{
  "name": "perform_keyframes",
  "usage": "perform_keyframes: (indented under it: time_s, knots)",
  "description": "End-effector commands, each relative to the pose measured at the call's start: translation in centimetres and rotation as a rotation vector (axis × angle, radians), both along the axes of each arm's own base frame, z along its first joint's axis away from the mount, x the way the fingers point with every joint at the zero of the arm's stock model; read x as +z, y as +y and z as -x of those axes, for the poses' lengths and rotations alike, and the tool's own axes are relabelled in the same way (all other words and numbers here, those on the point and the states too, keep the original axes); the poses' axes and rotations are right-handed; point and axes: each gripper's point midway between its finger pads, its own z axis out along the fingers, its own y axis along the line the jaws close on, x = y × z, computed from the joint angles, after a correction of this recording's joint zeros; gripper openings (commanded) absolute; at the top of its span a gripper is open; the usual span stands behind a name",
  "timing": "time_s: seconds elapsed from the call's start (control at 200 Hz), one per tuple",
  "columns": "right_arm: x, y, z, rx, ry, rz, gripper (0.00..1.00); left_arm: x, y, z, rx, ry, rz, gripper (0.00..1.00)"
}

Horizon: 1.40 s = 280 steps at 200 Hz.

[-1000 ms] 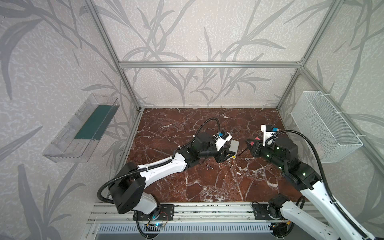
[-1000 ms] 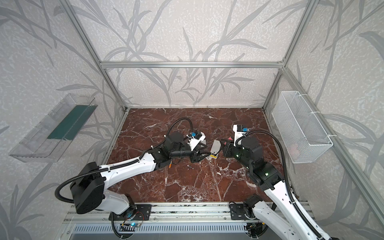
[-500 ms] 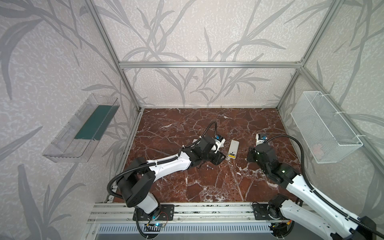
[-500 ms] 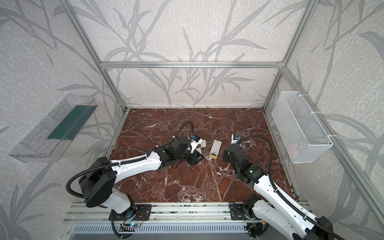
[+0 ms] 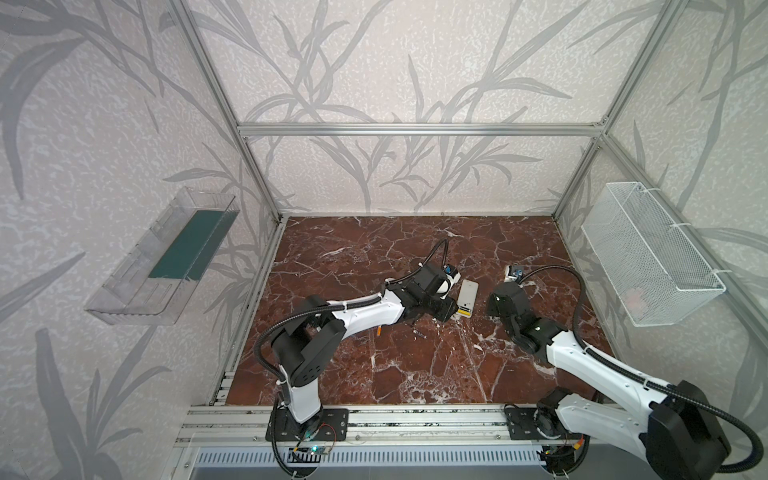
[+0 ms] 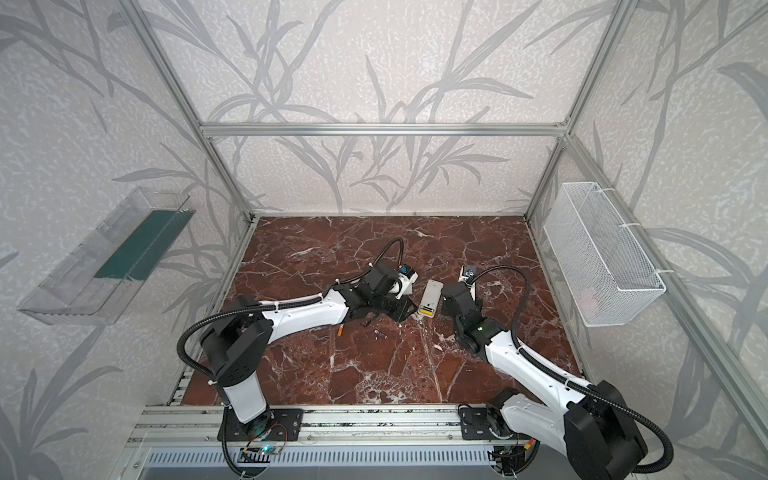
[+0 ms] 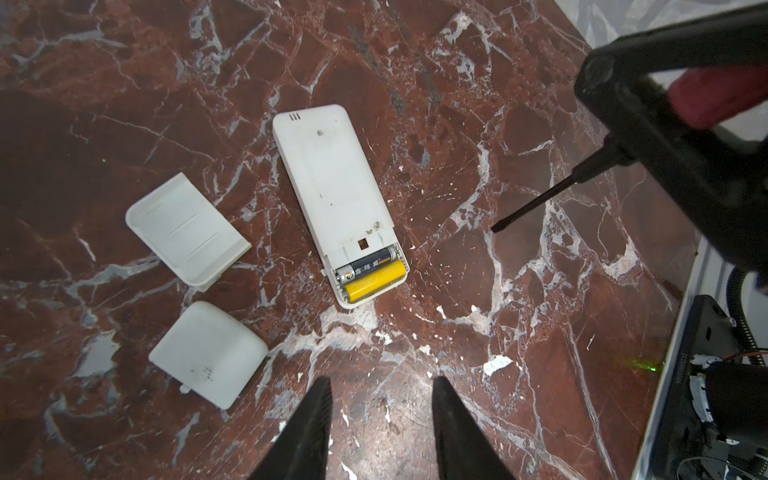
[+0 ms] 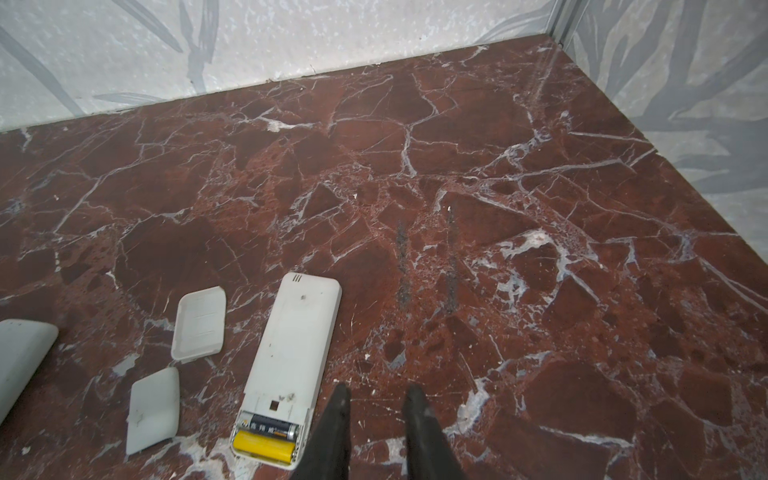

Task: Unload the batteries from the remote control

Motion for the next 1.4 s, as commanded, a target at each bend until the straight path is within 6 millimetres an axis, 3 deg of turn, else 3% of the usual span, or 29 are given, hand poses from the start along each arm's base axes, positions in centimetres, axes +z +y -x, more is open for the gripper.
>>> perform_keyframes:
  time_s: [0.0,0.285,0.395,0.52,0.756,1.021,1.396]
  knots:
    - [1.0,0.4,-1.6,-0.007,-0.04,-0.042,0.0,0.0,-0.1,-1.0,0.027,0.024,0.004,0.38]
    - [-0.4,1.9,-4.6,0.022,-0.015,-0.042,0.0,-0.5,0.5,-1.8,0.032,0.054,0.054,0.32]
    - [-1.2,2.3,-6.6,0.014,-0.003,-0.051,0.0,-1.5,0.0,-2.6,0.063,0.09,0.096,0.31]
    - [-0.7,2.6,-8.7,0.011,-0.026,-0.05,0.0,-2.6,-0.9,-3.4,0.084,0.118,0.129,0.28]
    - [-1.1,3.8,-11.3,0.056,-0.036,-0.131,0.0,-4.9,-1.4,-4.1,0.102,0.159,0.109,0.26]
    - [-1.3,4.7,-11.2,0.082,-0.021,-0.191,0.0,-5.6,-1.1,-4.1,0.125,0.194,0.112,0.29]
    - [1.8,3.1,-8.4,0.13,-0.029,-0.1,0.0,-4.5,-2.1,-4.8,0.193,0.27,0.234,0.39]
